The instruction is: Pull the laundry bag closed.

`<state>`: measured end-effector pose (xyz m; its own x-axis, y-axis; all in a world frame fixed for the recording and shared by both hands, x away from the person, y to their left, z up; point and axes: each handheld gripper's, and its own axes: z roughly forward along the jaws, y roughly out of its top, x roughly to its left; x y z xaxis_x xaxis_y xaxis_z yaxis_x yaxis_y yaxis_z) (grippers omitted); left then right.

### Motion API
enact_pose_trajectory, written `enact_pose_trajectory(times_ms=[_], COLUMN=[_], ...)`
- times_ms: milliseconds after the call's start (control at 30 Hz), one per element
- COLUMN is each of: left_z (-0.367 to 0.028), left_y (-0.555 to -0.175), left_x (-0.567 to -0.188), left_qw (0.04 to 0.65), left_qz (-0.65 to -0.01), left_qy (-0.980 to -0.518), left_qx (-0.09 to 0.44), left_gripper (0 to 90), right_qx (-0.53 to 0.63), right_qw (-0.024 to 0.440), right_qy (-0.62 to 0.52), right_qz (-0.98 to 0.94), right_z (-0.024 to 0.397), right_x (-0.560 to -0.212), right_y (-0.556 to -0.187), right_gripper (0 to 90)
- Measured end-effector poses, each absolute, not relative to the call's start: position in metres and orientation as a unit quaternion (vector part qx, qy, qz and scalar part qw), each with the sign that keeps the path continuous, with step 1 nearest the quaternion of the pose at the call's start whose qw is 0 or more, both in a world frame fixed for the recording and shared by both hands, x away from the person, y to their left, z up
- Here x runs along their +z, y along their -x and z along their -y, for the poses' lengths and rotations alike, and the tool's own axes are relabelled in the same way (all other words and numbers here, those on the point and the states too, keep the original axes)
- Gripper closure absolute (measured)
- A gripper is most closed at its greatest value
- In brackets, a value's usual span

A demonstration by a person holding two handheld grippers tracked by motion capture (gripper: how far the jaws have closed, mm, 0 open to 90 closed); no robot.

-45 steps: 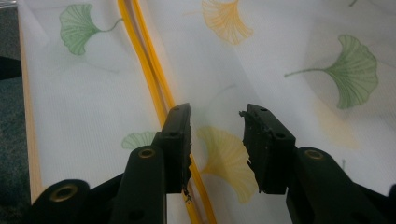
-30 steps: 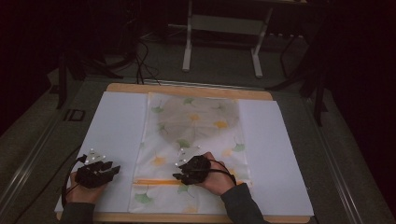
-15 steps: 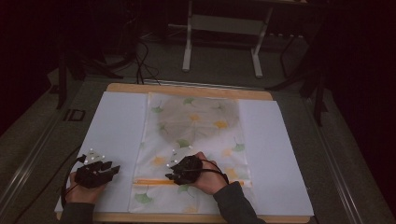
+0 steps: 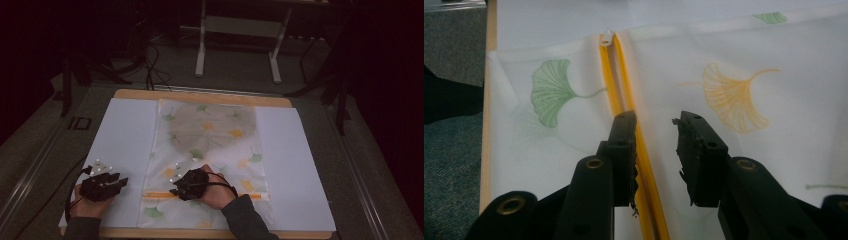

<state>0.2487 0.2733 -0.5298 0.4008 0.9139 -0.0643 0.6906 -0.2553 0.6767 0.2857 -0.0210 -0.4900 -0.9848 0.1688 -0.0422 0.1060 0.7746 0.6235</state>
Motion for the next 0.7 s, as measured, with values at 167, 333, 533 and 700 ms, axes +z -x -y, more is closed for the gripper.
enact_pose_trajectory(times_ms=[167,333,533,700], left_z=[-0.273,-0.273,-0.273,-0.272], left_y=[-0.249,-0.249,-0.249,-0.249], left_x=[-0.530,-0.530,-0.530,-0.530], left_qw=[0.321,0.320,0.319,0.319], left_qz=[-0.518,-0.517,-0.516,-0.516], left_qy=[-0.774,-0.774,-0.775,-0.776], left_qx=[0.175,0.175,0.175,0.174], left_gripper=[59.7,59.6,59.6,59.5], right_qx=[0.324,0.323,0.323,0.320], right_qw=[0.043,0.041,0.039,0.041], right_qy=[-0.065,-0.060,-0.054,-0.050], right_qz=[-0.943,-0.944,-0.944,-0.945], right_z=[0.013,0.006,-0.002,-0.009], right_x=[-0.492,-0.494,-0.495,-0.498], right_y=[-0.285,-0.283,-0.281,-0.280], right_gripper=[71.7,71.5,70.1,68.8])
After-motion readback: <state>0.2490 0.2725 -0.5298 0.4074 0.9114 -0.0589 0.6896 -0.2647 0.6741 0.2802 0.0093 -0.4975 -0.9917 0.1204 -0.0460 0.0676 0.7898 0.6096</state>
